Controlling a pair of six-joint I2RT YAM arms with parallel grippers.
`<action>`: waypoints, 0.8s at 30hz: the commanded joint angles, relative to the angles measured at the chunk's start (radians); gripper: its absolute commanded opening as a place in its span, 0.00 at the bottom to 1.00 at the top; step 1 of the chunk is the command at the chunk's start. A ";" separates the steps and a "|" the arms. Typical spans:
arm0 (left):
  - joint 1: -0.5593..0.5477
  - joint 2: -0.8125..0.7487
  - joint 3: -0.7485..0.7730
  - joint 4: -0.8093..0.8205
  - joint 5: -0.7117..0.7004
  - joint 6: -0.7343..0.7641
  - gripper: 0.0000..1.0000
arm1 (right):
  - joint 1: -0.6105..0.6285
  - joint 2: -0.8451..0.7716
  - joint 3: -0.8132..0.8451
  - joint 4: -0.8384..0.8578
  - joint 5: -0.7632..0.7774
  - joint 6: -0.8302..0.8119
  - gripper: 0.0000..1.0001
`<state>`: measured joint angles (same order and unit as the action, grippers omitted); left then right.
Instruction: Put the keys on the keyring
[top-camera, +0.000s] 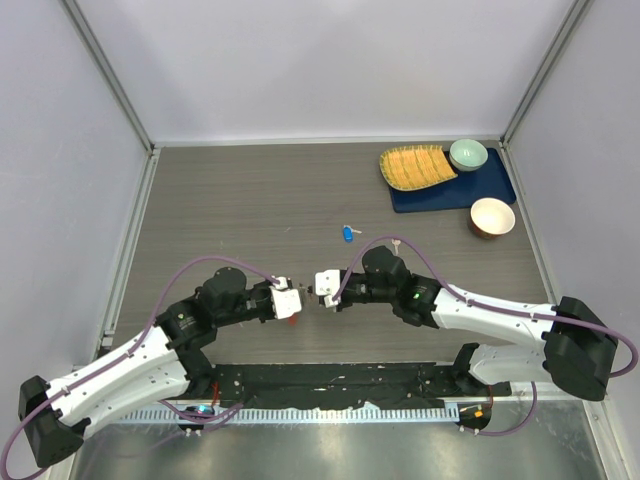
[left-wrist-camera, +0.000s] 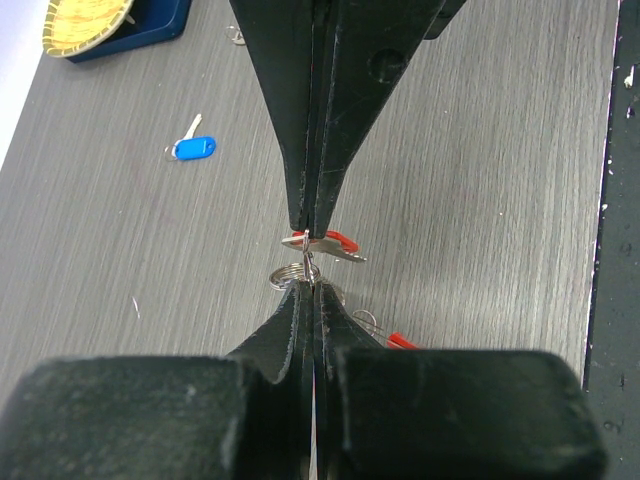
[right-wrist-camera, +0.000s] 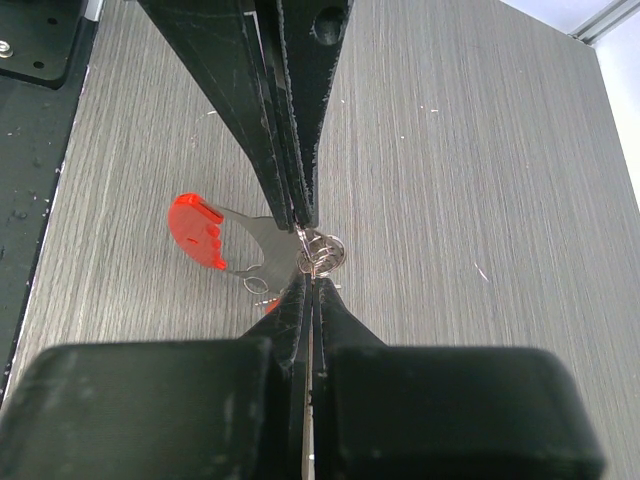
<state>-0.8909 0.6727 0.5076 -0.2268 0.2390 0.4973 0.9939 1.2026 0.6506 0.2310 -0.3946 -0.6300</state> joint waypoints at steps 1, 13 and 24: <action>-0.003 0.011 0.042 0.034 0.010 -0.008 0.00 | 0.006 -0.003 0.021 0.044 -0.015 0.000 0.01; -0.003 0.005 0.043 0.032 0.017 -0.009 0.00 | 0.006 -0.015 0.026 0.031 -0.018 -0.002 0.01; -0.003 0.011 0.043 0.030 0.013 -0.006 0.00 | 0.006 -0.038 0.014 0.013 -0.006 -0.008 0.01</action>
<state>-0.8909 0.6811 0.5121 -0.2256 0.2447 0.4976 0.9939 1.1995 0.6506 0.2192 -0.3931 -0.6304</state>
